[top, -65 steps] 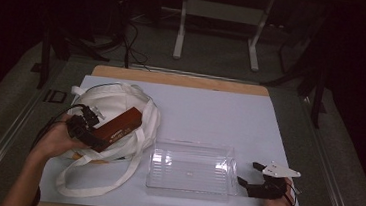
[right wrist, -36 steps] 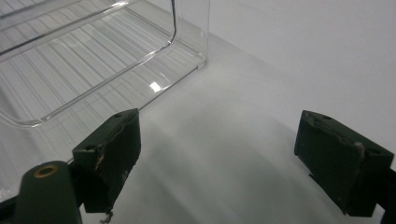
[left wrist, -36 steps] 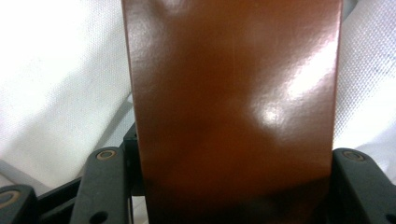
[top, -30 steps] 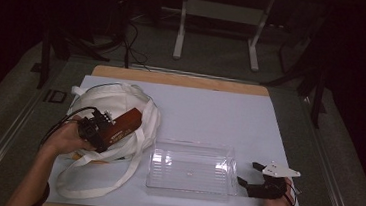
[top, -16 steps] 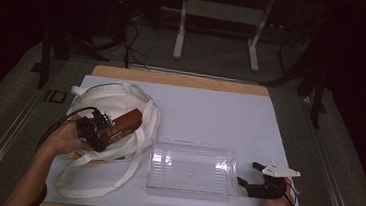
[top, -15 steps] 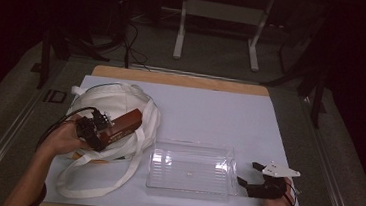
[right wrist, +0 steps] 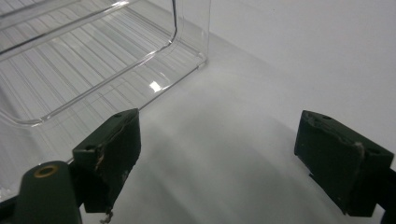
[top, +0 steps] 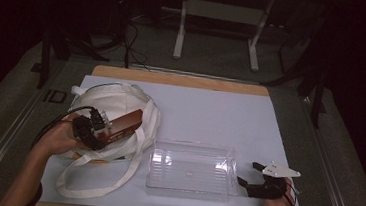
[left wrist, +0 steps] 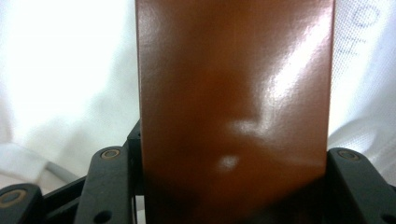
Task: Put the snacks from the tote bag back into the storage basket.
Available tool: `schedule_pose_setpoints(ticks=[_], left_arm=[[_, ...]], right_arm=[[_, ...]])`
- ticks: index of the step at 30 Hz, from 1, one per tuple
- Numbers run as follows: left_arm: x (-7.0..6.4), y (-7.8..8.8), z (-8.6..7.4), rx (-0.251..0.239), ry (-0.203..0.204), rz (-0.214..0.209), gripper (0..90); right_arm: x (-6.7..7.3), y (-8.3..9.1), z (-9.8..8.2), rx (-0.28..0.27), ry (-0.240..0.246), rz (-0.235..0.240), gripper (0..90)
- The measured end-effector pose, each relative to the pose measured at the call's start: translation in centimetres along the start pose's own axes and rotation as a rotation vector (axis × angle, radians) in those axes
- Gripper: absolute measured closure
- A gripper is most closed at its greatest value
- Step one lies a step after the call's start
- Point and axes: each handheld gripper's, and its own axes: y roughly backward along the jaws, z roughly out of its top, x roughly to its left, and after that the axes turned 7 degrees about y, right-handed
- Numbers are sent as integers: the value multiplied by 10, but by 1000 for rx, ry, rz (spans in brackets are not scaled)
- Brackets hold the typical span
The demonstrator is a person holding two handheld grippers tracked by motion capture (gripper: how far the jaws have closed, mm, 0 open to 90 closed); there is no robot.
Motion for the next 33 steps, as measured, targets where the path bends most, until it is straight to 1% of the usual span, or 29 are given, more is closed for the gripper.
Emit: schedule_pose_setpoints(ticks=[1,5,9,10,14,20,21,25,26,27,33], left_arm=[[0,0,0,-1,-3,8,439],[2,2,-1,-8,1,-2,438],[5,4,-4,-15,14,-17,438],[5,5,-5,-20,14,-11,438],[8,10,-9,-45,21,-21,438],[12,19,-15,-64,36,-20,438],[13,20,-16,-69,33,-21,438],[16,26,-21,-95,46,-21,438],[16,27,-22,-105,45,-15,438],[17,28,-23,-113,53,-24,438],[15,33,-29,-134,42,-39,438]], right_arm=[[0,0,0,0,1,0,147],[0,0,0,0,-1,0,147],[0,0,0,-1,0,0,146],[0,0,0,-1,0,0,147],[0,0,0,0,-2,0,146],[0,0,0,0,0,-1,147],[0,0,0,0,0,-2,147],[0,0,0,1,1,-2,146],[0,0,0,1,2,-3,146],[0,0,0,1,2,-3,147],[0,0,0,2,0,-3,147]])
